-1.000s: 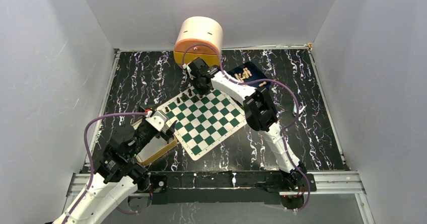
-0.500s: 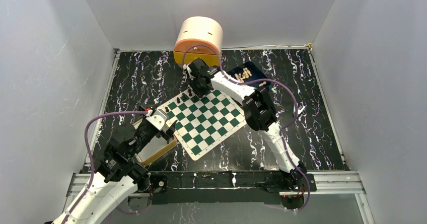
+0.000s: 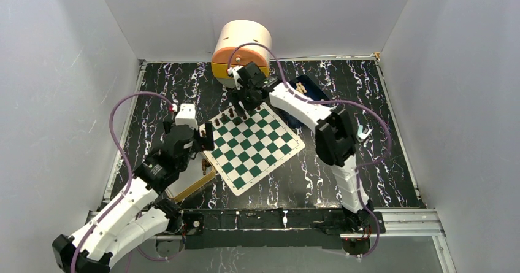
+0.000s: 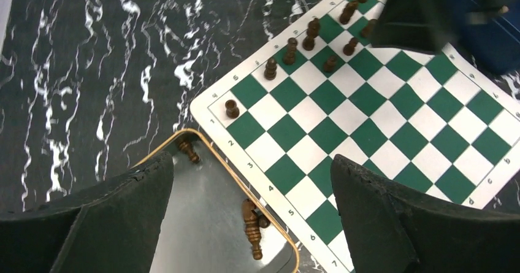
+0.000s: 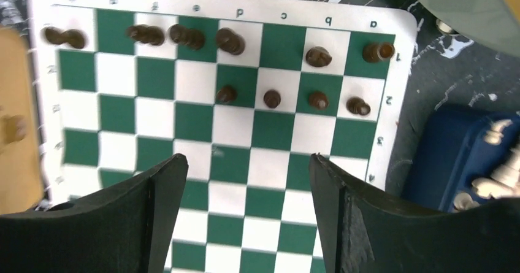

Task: Set up the chess pieces on the board
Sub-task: Pick up the chess piece from the storage box.

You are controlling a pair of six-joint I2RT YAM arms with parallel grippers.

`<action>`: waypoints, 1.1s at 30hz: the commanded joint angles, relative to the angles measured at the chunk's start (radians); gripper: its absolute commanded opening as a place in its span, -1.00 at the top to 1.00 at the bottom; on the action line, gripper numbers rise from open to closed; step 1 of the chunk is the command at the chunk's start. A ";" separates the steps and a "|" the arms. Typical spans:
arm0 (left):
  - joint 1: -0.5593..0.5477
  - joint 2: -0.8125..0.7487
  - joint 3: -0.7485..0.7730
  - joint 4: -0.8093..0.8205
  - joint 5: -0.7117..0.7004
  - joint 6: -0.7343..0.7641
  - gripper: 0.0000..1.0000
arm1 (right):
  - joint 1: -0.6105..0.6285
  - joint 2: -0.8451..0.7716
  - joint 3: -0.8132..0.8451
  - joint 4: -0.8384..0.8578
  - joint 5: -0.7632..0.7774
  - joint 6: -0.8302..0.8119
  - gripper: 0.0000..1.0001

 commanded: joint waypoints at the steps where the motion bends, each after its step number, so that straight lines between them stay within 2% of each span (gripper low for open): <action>1: 0.004 0.078 0.117 -0.182 -0.143 -0.266 -0.91 | -0.007 -0.208 -0.131 0.104 -0.087 0.052 -0.70; 4: 0.005 0.138 0.150 -0.279 -0.145 -0.410 -0.85 | -0.006 -0.320 -0.275 0.183 -0.110 0.071 -0.82; 9: 0.014 0.122 0.109 -0.370 -0.145 -0.680 -0.58 | -0.008 -0.458 -0.436 0.250 -0.105 0.098 -0.97; 12: 0.029 0.130 0.085 -0.399 -0.174 -0.742 -0.39 | -0.010 -0.525 -0.510 0.281 -0.099 0.102 -0.97; 16: 0.079 0.198 0.071 -0.394 -0.132 -0.736 -0.21 | -0.014 -0.607 -0.609 0.334 -0.109 0.103 -0.97; 17: 0.095 0.209 0.060 -0.388 -0.111 -0.755 -0.08 | -0.015 -0.622 -0.628 0.343 -0.118 0.103 -0.97; 19: 0.143 0.209 0.026 -0.359 -0.032 -0.798 0.37 | -0.016 -0.640 -0.650 0.352 -0.123 0.102 -0.97; 20: 0.173 0.200 0.006 -0.338 0.013 -0.825 0.48 | -0.017 -0.647 -0.657 0.352 -0.123 0.101 -0.97; 21: 0.209 0.191 -0.019 -0.320 0.055 -0.852 0.50 | -0.017 -0.653 -0.663 0.352 -0.121 0.100 -0.97; 24: 0.252 0.172 -0.072 -0.281 0.110 -0.915 0.37 | -0.018 -0.662 -0.676 0.363 -0.120 0.101 -0.97; 29: 0.260 0.228 -0.076 -0.288 0.129 -0.967 0.45 | -0.019 -0.645 -0.669 0.366 -0.126 0.103 -0.97; 33: 0.261 0.283 -0.089 -0.249 0.175 -0.951 0.37 | -0.019 -0.621 -0.652 0.353 -0.118 0.103 -0.97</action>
